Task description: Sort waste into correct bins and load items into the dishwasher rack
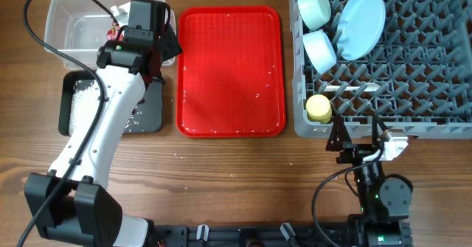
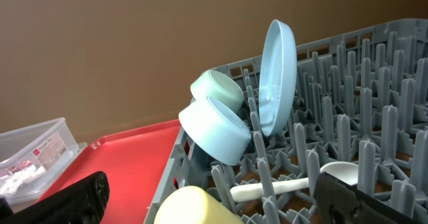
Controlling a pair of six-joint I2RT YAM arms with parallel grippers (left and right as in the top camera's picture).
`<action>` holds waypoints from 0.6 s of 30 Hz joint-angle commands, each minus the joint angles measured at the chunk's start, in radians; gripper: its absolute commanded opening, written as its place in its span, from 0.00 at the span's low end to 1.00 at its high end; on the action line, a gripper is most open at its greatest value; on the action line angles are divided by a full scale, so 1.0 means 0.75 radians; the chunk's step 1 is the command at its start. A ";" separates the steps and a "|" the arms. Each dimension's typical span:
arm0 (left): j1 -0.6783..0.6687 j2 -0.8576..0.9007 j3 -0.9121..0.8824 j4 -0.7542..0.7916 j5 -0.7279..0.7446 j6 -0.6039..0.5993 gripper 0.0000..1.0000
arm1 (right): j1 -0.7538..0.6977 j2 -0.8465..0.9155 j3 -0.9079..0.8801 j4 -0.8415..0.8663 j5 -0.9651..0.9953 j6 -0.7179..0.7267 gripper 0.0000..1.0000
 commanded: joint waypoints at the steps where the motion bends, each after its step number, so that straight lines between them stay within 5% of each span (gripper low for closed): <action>1: 0.004 -0.007 0.011 -0.001 -0.022 0.020 1.00 | 0.007 0.001 -0.011 0.002 -0.003 0.014 1.00; 12: 0.016 -0.220 -0.078 0.147 -0.039 0.036 1.00 | 0.007 0.001 -0.011 0.002 -0.003 0.014 1.00; 18: 0.133 -0.537 -0.508 0.568 0.451 0.282 1.00 | 0.007 0.001 -0.011 0.002 -0.003 0.014 1.00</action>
